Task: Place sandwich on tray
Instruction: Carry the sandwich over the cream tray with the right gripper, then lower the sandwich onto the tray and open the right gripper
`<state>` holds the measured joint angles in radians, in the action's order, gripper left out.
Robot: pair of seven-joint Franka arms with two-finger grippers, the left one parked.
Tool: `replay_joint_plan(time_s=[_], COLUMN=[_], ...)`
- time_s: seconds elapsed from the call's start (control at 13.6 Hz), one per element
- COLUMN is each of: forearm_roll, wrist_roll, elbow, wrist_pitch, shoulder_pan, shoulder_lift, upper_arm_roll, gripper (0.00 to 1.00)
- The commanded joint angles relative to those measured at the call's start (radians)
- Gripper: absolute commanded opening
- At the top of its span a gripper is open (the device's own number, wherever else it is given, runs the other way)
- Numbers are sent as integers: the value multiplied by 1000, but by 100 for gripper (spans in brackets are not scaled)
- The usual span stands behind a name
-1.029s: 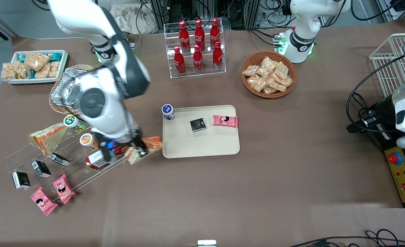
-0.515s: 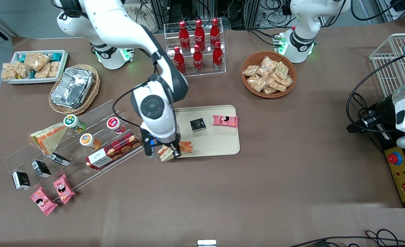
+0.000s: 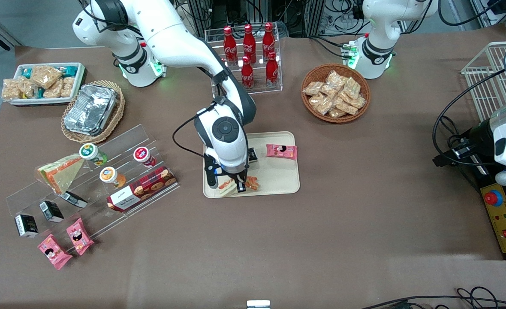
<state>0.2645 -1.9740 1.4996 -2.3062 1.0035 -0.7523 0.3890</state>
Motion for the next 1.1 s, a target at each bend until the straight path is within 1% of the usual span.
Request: replay_joint_plan(time_s=[0.0,0.15,0.37,0.44,0.51,0.59,0.66,0.88,1.03], forearm_roll=[24,22,24,24,24,16,6,12,13], wrist_roll=[-37,-86,-133,-150,-155,-152,-143,-137,-93], elbow=[-19,-19,-24,-24,-25,-44,-74,-87,-87], wrist_pitch=[-28,-51,-64,-74,-93,-119,-122,-101,-32], shoulder_pan=[9,32,32,27,30,33,27,15,17], shoulder_lift=[-42,-58,-71,-76,-90,-111,-124,-98,-53], upper_arm_roll=[4,4,4,4,4,5,5,5,4], gripper=[0,0,0,34,79,99,100,100,100])
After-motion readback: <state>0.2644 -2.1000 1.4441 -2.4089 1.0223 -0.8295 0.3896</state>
